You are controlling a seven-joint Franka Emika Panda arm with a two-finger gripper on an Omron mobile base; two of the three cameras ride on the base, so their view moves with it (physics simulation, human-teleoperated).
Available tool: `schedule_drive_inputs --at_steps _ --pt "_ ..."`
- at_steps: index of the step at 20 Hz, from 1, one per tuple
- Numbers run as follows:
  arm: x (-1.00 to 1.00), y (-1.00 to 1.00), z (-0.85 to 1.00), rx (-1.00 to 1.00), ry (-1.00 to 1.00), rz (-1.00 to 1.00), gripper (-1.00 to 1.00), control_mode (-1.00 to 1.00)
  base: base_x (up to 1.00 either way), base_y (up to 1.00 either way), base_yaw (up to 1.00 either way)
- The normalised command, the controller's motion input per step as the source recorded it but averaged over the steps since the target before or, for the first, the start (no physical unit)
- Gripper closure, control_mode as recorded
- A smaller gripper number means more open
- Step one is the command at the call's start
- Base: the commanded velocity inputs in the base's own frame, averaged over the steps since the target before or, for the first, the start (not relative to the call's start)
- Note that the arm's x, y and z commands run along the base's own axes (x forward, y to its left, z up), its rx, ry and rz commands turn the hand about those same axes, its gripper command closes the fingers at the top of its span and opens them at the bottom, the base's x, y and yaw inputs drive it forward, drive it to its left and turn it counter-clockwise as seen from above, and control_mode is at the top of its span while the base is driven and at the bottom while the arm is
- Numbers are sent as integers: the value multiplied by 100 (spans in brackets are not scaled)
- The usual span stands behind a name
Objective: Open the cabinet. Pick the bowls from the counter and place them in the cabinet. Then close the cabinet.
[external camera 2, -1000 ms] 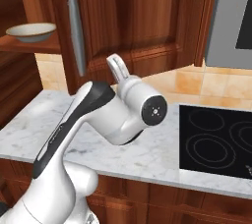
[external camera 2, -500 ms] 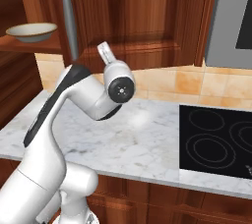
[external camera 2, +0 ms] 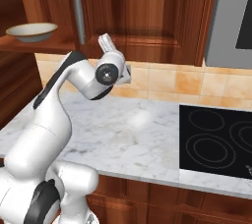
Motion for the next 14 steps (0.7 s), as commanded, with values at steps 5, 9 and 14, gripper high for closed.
schedule_drive_inputs --at_steps 5,9,14 --pt "79 -3 0 0 0 -7 -100 -100 0 0 0" --pt "23 -3 0 0 0 -4 -100 -100 0 0 0" --pt "-13 -12 14 4 0 -2 -100 -100 0 0 0"
